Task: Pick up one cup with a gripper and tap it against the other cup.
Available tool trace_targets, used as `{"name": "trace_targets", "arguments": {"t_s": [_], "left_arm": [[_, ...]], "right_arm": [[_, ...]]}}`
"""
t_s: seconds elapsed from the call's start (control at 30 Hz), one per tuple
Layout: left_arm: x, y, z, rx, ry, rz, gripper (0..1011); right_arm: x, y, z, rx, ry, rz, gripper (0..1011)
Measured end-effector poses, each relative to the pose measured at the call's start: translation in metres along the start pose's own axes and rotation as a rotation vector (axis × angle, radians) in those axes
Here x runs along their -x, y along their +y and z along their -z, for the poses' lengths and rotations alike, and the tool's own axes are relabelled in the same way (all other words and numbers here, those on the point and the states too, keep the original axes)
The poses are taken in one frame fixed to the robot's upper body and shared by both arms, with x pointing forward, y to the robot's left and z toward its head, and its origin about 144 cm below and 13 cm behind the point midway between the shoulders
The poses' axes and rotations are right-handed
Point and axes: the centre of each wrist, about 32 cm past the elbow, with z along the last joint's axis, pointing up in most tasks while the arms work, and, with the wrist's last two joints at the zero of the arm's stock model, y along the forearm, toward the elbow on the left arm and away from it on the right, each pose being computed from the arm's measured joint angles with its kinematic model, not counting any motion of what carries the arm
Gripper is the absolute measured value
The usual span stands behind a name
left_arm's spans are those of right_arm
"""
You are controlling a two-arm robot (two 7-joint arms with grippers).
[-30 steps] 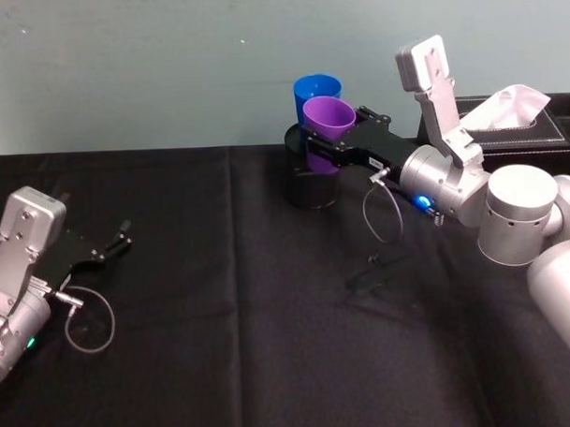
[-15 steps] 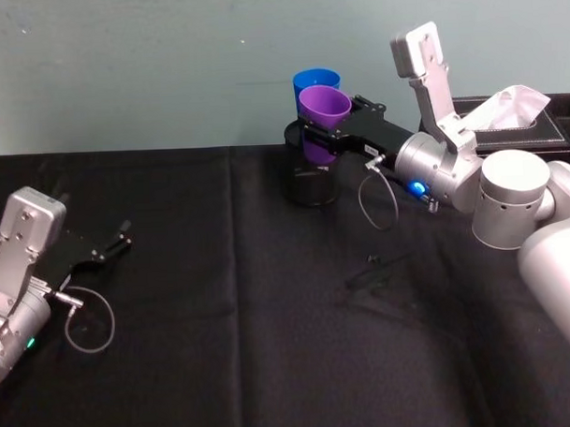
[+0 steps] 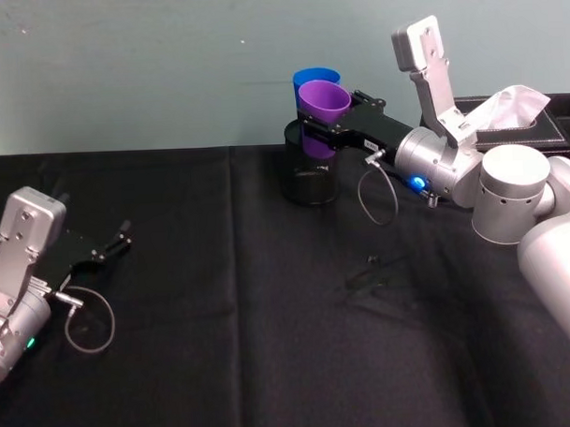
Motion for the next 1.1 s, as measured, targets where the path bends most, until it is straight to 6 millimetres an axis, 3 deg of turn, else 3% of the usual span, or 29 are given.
{"name": "trace_targets", "arguments": {"t_s": [1.1], "left_arm": [[0.0, 0.0, 0.0, 0.0, 0.0, 0.0, 1000]], "right_arm": [[0.0005, -0.0005, 0.0008, 0.003, 0.0, 0.001, 724]]}}
